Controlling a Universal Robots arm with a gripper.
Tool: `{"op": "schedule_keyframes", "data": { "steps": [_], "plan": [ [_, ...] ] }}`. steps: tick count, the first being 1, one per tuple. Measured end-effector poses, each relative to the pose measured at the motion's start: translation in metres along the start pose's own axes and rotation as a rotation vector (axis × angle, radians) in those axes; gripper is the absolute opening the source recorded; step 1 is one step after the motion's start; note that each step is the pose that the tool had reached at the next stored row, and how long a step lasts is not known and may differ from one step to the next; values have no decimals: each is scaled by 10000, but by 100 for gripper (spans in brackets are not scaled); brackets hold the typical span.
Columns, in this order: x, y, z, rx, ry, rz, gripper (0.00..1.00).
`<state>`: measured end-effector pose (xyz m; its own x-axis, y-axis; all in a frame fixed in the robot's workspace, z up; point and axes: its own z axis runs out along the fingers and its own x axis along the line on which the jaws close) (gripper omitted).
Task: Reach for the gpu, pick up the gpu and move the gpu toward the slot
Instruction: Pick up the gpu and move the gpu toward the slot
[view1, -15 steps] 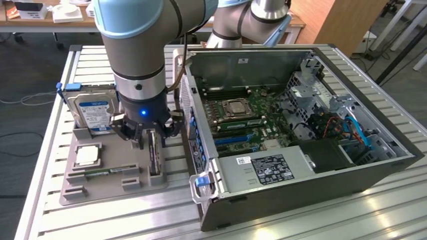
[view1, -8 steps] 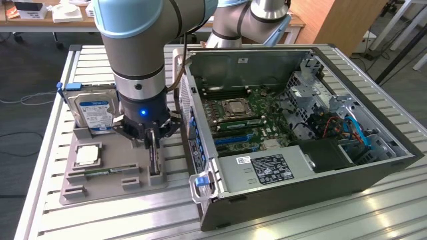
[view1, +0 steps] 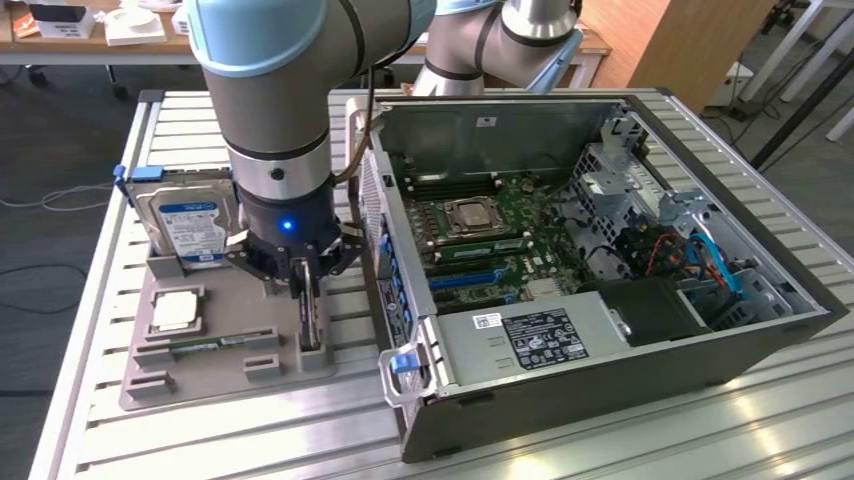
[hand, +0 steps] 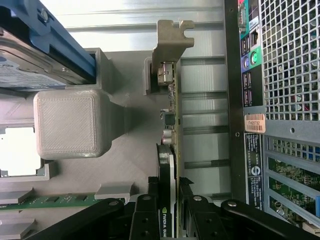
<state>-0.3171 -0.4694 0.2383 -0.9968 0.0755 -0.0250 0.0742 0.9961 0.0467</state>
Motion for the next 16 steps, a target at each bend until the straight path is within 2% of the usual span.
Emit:
{"op": "schedule_keyframes", "data": {
  "steps": [3,10,16],
  "plan": [
    [-1,1,-9,-3,-4,0,27],
    [-3,6,-125,0,-1,0,27],
    [-7,13,-278,0,0,0,27]
  ]
}}
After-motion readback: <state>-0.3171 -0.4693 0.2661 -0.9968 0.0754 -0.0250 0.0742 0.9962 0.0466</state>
